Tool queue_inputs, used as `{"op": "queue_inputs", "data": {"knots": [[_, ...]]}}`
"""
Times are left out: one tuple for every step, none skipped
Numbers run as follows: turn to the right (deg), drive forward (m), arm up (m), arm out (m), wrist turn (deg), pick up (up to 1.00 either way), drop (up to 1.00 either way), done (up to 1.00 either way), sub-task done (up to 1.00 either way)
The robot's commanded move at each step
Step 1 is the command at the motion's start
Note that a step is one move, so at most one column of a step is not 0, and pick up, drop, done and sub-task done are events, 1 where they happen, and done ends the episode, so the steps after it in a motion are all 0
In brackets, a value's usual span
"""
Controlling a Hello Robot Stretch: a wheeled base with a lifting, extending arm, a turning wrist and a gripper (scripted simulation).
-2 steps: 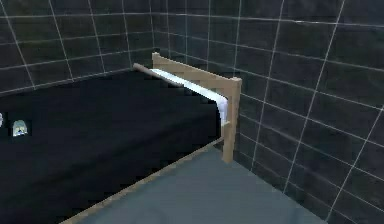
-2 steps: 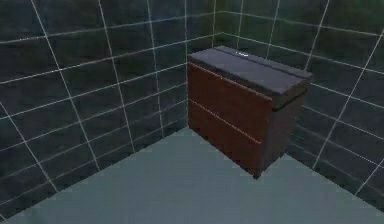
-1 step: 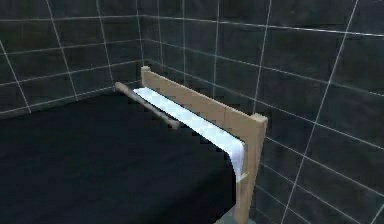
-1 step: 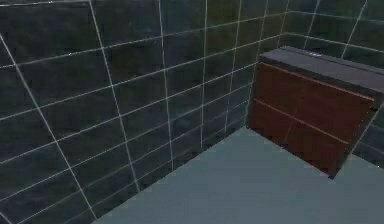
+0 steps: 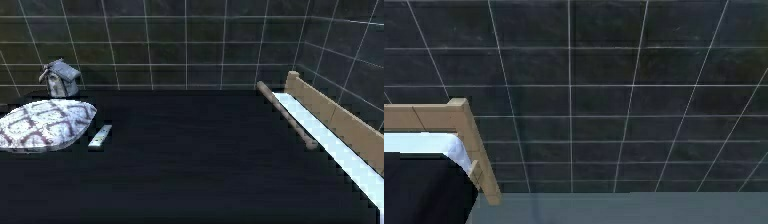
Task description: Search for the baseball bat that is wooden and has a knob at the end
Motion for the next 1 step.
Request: {"op": "queue_inputs", "data": {"knots": [[0.0, 0.05, 0.0, 0.0, 0.0, 0.0, 0.0, 0.0, 0.0]]}}
